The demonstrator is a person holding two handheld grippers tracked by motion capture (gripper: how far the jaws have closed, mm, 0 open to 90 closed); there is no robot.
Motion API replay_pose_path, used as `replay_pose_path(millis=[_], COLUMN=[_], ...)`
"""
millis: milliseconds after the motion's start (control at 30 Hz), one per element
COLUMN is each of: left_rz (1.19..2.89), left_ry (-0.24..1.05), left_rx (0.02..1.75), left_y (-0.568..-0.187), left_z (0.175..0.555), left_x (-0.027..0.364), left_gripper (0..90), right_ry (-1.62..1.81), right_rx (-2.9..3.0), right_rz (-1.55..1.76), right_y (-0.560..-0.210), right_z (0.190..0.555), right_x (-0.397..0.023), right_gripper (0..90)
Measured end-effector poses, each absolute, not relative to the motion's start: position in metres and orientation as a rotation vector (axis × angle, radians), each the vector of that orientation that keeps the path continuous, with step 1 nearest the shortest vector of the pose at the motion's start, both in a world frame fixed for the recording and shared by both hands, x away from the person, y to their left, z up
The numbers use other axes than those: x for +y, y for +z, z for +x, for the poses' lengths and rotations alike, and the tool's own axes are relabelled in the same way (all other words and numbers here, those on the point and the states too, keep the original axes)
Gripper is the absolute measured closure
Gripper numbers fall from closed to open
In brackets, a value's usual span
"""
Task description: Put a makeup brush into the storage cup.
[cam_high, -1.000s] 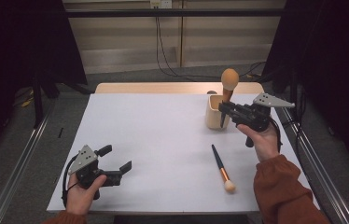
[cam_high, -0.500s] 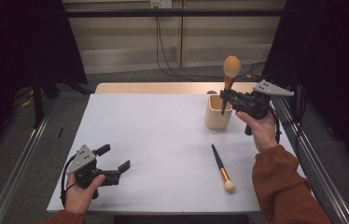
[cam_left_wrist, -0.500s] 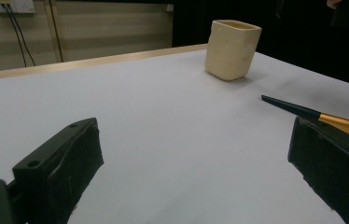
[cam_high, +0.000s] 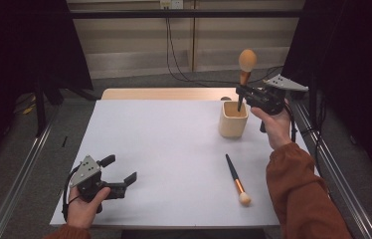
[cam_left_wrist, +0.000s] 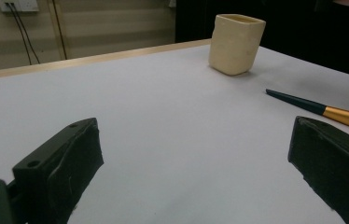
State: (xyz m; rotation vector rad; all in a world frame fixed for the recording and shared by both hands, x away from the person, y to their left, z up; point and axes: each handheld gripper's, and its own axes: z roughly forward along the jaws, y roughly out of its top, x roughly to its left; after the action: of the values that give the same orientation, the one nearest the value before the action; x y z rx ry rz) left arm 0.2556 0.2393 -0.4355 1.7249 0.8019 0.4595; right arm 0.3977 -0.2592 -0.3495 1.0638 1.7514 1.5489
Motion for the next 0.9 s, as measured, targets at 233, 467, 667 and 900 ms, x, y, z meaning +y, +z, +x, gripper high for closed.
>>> replay_pose_path(millis=[233, 467, 667, 900], left_rz=[1.724, 1.729, 1.726, 1.737], left_ry=[0.448, 0.442, 0.449, 0.447], left_rx=[0.797, 0.787, 0.797, 0.784], left_y=[-0.435, -0.436, -0.436, -0.436], left_z=[0.255, 0.256, 0.257, 0.258], left_x=[0.239, 0.239, 0.239, 0.239], left_gripper=[2.7, 2.9, 2.9, 2.9], right_ry=[1.549, 1.539, 1.523, 1.512], right_rx=[1.738, 1.759, 1.777, 1.786], right_rz=[1.088, 1.105, 1.132, 1.144], right_y=[-0.352, -0.367, -0.383, -0.396], right_z=[0.409, 0.413, 0.418, 0.416], right_x=[-0.258, -0.260, -0.258, -0.258], right_gripper=[74.7, 74.7, 74.6, 74.6])
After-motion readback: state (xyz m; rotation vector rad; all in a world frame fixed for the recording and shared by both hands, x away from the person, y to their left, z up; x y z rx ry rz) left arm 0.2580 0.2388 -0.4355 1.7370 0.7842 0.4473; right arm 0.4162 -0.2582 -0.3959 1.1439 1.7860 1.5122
